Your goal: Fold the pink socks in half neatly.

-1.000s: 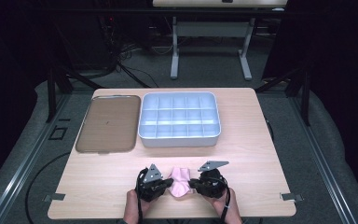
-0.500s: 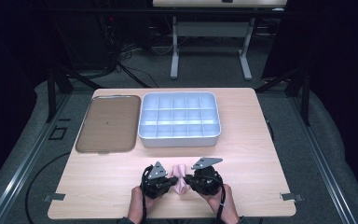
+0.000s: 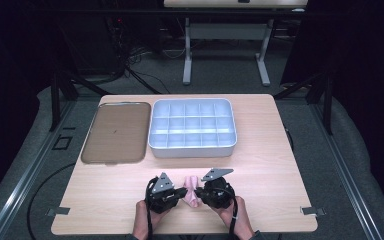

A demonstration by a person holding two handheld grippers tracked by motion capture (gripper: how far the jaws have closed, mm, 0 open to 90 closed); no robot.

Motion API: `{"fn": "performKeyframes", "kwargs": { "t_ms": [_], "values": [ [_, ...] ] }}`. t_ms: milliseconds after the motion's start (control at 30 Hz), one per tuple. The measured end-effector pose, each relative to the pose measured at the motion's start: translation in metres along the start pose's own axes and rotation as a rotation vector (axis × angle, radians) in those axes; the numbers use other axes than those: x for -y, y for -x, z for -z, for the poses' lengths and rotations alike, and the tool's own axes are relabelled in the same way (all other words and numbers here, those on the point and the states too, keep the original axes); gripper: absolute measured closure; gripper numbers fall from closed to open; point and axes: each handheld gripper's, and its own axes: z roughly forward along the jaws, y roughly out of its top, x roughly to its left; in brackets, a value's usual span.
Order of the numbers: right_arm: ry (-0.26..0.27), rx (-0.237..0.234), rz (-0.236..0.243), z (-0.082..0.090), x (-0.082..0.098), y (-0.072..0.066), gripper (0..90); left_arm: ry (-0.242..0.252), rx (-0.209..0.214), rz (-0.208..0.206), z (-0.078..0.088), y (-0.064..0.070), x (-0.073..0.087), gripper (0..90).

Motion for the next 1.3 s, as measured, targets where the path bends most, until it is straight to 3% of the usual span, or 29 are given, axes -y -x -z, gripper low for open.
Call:
{"fn": "performKeyframes", "kwargs": {
  "t_ms": [100, 133, 200, 500, 767, 967, 1133, 1300],
  "values": [
    [-0.002, -0.004, 0.005, 0.000, 0.000, 0.000, 85.1, -0.014, -0.022, 0.008, 0.000, -0.003, 0.001, 85.2],
    [-0.006, 0.002, 0.007, 0.001, -0.001, -0.002, 85.0, -0.051, -0.038, 0.007, -0.005, -0.005, 0.001, 85.2],
    [-0.008, -0.003, 0.015, 0.001, -0.002, -0.004, 85.0, -0.066, -0.015, 0.015, -0.009, -0.008, 0.003, 85.7],
    [-0.023, -0.003, 0.062, -0.003, -0.008, -0.009, 84.7, -0.065, 0.017, 0.028, -0.017, -0.014, 0.003, 87.2],
    [-0.042, 0.002, 0.090, -0.021, -0.013, -0.010, 84.6, -0.058, 0.041, 0.026, -0.017, -0.017, 0.005, 88.1],
    [-0.047, -0.003, 0.077, -0.028, -0.011, -0.009, 84.2, -0.053, 0.049, 0.047, -0.014, -0.021, 0.006, 85.5],
    [-0.052, -0.008, 0.076, -0.031, -0.010, -0.008, 84.3, -0.002, 0.008, 0.076, -0.001, -0.027, 0.006, 84.1],
    [-0.051, -0.003, 0.072, -0.033, -0.010, -0.007, 84.4, 0.043, 0.010, 0.035, 0.012, -0.023, -0.011, 84.8]
  ]
}}
